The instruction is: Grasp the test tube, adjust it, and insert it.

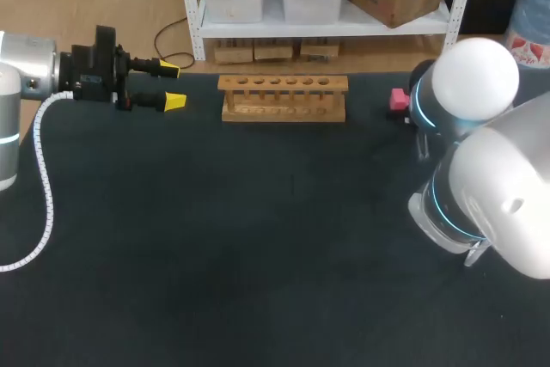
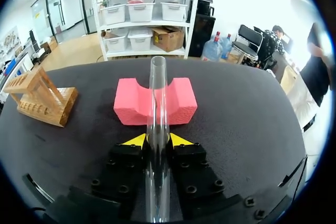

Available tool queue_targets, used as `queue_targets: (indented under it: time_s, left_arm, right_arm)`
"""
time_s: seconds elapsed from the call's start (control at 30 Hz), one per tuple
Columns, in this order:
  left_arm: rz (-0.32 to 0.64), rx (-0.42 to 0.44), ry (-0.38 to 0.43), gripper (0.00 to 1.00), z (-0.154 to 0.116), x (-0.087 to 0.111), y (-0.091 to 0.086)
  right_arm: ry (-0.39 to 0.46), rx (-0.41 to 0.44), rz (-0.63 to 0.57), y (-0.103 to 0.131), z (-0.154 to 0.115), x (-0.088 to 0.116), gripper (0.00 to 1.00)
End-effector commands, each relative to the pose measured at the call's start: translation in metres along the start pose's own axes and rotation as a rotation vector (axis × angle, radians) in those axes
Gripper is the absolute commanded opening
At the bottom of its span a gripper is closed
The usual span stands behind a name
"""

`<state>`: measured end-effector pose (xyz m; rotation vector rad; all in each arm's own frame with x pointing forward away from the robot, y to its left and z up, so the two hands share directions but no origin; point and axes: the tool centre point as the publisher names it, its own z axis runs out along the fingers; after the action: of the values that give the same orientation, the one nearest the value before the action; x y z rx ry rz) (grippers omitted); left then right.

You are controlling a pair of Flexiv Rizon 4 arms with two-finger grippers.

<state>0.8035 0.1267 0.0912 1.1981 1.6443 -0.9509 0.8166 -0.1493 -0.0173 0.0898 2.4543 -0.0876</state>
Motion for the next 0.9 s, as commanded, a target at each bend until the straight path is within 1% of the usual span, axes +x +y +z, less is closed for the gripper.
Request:
queue_targets:
  time_s: [0.03,0.43,0.8,0.9]
  left_arm:
    - [0.002,-0.001,-0.002,1.0,0.0,0.001,0.0]
    - [0.002,-0.001,-0.002,1.0,0.0,0.001,0.0]
    - [0.002,-0.001,-0.002,1.0,0.0,0.001,0.0]
    - [0.002,-0.001,-0.002,1.0,0.0,0.001,0.0]
  right_arm:
    - [-0.011,0.026,0.001,0.004,-0.014,0.001,0.0]
    - [-0.035,0.061,-0.01,0.012,-0.064,0.0,0.0]
    - [-0.044,0.058,-0.018,0.018,-0.113,0.008,0.0]
    - [-0.047,0.054,-0.024,0.023,-0.128,0.011,0.0]
